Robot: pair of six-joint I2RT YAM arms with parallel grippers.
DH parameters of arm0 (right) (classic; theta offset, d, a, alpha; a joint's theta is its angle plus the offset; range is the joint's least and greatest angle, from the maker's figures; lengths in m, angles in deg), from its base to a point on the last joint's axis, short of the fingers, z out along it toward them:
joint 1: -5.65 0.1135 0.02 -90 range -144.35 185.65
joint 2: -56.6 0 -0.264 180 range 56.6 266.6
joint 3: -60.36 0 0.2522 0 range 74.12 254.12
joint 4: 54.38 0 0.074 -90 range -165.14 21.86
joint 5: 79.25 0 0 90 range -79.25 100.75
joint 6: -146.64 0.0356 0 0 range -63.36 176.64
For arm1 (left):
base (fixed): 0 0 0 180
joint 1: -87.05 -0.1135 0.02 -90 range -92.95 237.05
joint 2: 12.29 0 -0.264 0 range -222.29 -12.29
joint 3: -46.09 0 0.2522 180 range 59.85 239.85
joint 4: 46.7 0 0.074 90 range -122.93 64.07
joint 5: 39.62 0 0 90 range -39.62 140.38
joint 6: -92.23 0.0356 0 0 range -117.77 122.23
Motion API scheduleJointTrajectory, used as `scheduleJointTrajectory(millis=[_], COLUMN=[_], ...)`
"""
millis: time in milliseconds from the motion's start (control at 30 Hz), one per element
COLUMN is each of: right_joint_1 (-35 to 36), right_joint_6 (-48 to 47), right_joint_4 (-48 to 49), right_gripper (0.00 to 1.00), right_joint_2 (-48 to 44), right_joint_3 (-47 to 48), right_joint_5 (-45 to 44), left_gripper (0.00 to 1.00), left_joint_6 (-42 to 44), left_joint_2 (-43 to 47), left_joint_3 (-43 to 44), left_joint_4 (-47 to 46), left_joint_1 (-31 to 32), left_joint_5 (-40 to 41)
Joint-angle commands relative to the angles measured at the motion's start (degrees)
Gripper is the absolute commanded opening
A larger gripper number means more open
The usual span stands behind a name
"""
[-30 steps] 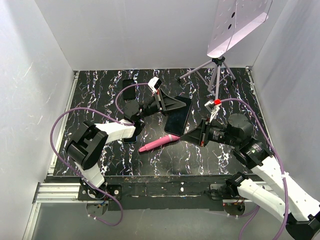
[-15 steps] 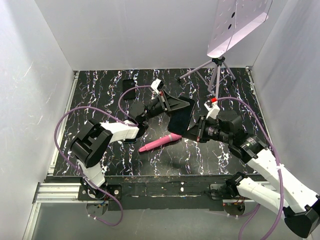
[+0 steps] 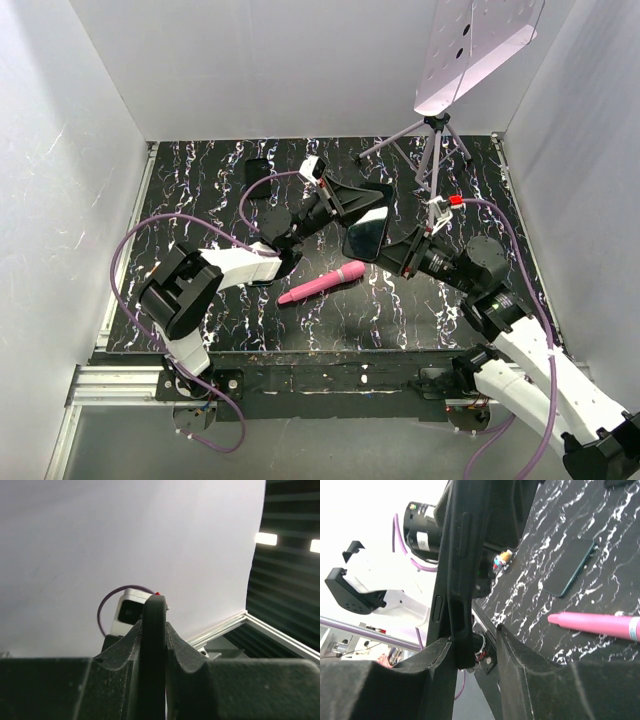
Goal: Take the phone out of the phone case
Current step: Remove the phone case from the phone.
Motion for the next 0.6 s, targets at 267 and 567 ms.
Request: scheduleJointTrajectory(millis=[267,567], right_joint_1=[-1.05,10.19], right_joint_6=[4.22,-23.56], right_joint_4=[18.24,-16.69], right_gripper=[0.17,0.01], right_joint_2=[10.48,6.79], right_joint_3=[1.02,4.46], right_joint_5=[1.12,-46.31], left_gripper=[0.0,0.0], left_joint_6=[0.72,-2.35], left_joint_2=[4.98,7.17], left_joint_3=[2.15,1.44], left_joint_4=[-13.33,-2.79], left_joint_1=[8.2,8.2], left_joint_5=[9.42,10.12])
